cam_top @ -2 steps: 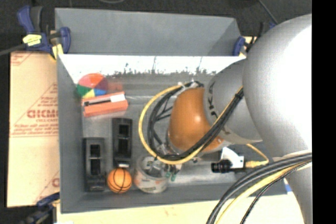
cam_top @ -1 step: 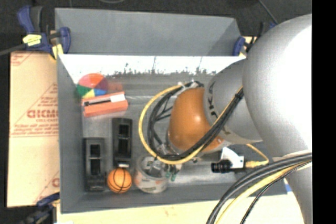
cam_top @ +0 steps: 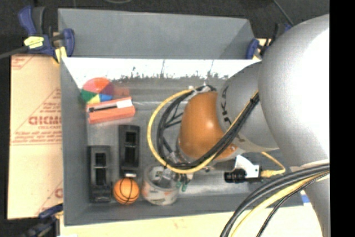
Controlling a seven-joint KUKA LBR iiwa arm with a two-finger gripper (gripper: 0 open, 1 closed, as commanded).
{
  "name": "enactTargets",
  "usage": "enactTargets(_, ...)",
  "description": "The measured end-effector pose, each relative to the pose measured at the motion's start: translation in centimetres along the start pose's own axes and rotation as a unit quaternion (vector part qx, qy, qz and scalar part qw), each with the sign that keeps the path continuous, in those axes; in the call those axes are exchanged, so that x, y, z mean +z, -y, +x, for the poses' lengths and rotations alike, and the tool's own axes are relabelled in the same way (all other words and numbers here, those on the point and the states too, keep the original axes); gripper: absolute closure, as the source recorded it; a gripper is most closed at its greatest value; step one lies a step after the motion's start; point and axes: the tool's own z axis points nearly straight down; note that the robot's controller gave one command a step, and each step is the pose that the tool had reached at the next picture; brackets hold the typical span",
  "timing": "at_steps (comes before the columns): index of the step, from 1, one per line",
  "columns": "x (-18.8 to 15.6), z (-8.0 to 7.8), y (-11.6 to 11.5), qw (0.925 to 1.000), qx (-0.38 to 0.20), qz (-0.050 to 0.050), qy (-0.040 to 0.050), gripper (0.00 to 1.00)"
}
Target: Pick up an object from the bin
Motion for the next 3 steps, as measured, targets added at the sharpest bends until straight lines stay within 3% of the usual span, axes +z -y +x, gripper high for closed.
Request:
enactTargets(1, -1.7, 0.2, 0.2, 1.0000, 0.000, 0.003, -0.0048, 1.00)
enactTargets(3, -5.0, 0.0, 0.0, 1.0000, -0.001, 0.001, -0.0018, 1.00)
